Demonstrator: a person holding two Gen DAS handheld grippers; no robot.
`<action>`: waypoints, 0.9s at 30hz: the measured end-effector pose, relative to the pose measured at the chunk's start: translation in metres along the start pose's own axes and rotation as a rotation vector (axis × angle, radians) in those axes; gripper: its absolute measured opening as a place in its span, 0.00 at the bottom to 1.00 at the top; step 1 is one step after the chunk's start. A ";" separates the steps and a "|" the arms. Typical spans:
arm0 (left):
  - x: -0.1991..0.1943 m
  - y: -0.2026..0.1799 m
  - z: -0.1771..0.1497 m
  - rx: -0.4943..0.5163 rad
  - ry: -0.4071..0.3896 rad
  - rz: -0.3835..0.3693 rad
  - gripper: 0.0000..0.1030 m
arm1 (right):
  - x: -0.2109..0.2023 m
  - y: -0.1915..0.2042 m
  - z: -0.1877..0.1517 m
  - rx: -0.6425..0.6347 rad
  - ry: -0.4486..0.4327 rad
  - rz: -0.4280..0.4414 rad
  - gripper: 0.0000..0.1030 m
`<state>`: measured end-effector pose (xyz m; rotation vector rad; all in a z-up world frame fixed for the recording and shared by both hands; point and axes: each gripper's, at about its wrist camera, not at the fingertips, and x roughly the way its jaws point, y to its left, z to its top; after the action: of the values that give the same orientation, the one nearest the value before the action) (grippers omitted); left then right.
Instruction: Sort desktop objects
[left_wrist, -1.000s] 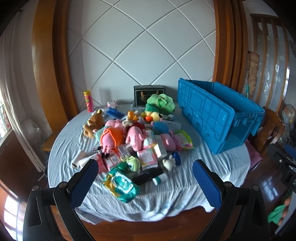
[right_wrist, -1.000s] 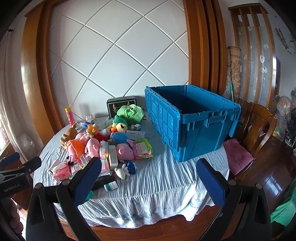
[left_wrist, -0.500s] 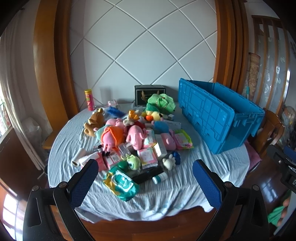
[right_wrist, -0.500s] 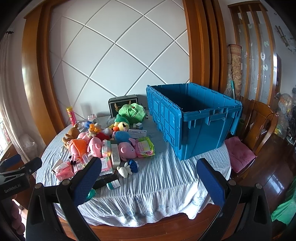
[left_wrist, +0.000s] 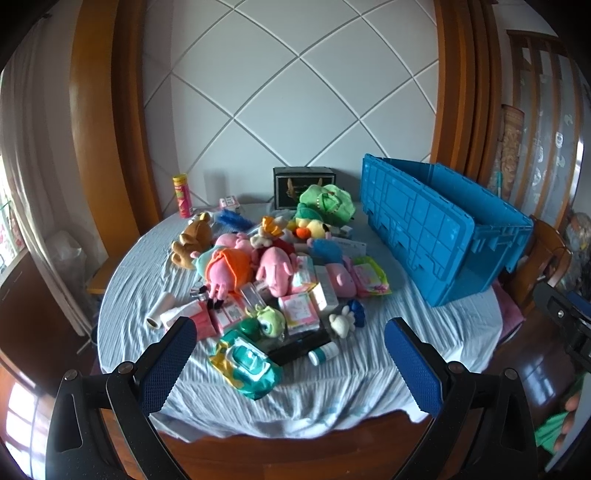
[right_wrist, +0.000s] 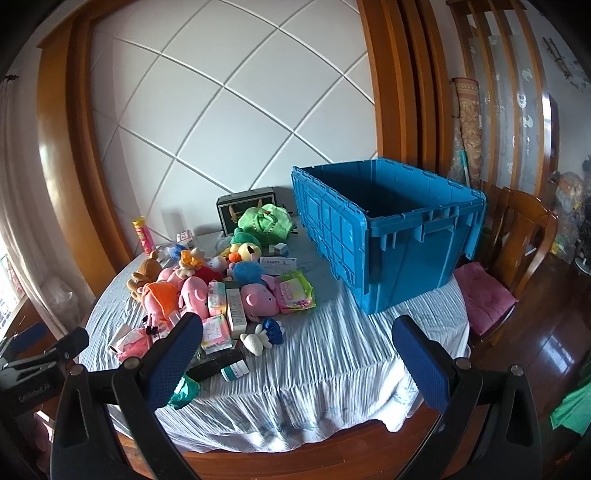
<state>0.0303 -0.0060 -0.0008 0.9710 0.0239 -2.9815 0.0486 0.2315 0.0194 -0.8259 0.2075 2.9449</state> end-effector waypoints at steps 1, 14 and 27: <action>0.000 0.001 0.000 -0.002 0.001 0.001 1.00 | 0.000 0.001 0.000 -0.008 0.001 0.006 1.00; 0.010 0.005 -0.010 -0.029 0.030 0.032 1.00 | 0.014 0.007 -0.008 -0.082 0.017 0.096 1.00; 0.068 0.045 -0.060 -0.152 0.175 0.188 1.00 | 0.100 0.032 -0.052 -0.216 0.155 0.239 1.00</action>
<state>0.0110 -0.0502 -0.0897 1.1411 0.1489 -2.6742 -0.0135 0.1953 -0.0733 -1.1338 -0.0051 3.1663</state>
